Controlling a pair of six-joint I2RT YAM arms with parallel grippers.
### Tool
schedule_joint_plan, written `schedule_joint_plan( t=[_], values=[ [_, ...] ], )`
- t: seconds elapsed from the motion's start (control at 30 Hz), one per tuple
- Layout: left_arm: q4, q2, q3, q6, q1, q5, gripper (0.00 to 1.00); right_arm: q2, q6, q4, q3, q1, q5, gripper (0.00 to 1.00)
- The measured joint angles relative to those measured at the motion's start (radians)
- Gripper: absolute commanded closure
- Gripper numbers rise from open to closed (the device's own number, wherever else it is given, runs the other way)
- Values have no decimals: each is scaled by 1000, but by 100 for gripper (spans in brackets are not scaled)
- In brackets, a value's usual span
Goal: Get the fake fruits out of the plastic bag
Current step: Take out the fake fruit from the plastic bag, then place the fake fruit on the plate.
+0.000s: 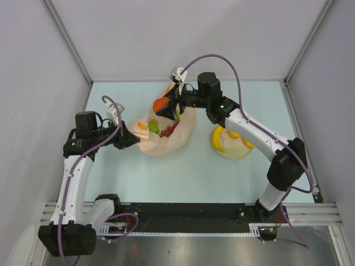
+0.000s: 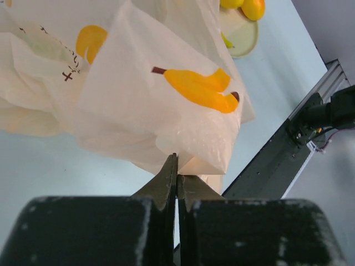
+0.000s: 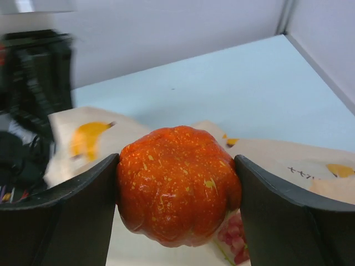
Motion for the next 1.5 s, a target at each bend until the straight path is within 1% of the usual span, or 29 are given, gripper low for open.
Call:
schedule_joint_plan(
  t=[0.1,0.17,0.27,0.33,0.47,0.5,0.53,0.63,0.7,0.73,0.87,0.9,1.07,1.27,1.5],
  values=[
    [59,24,0,-24,0,-10,100,-76,-48,-83,0,-2,-66,67],
    [91,34,0,-34,0,-15,100,-124,-116,-178,-7,-8,-85,67],
    [131,40,0,-44,0,-18,100,-215,-275,-383,-18,-20,-79,66],
    [148,40,0,-52,0,-18,100,-280,-409,-527,-32,-34,-55,65],
    [178,40,0,-57,0,-17,100,-403,-685,-806,-92,-66,38,67],
    [183,40,0,-60,0,-17,100,-418,-751,-876,-105,-71,70,70],
    [188,40,0,-61,0,-17,100,-423,-824,-954,-119,-71,117,70],
    [190,40,0,-71,0,-18,100,-397,-944,-1095,-155,-53,229,71],
    [191,39,0,-80,0,-18,100,-346,-1004,-1179,-172,-31,338,74],
    [192,39,0,-82,0,-18,100,-311,-1025,-1207,-178,-20,398,74],
    [197,19,-1,-89,0,-24,100,-171,-1061,-1253,-195,0,594,72],
    [197,11,-3,-89,0,-24,100,-144,-1065,-1253,-197,0,634,70],
    [200,-43,-23,-89,0,-25,100,-67,-1096,-1233,-200,-16,783,70],
    [199,-74,-53,-97,8,-24,100,-11,-1170,-1113,-200,-65,854,68],
    [196,-74,-64,-98,19,-24,100,64,-1226,-981,-200,-115,866,67]
  ],
)
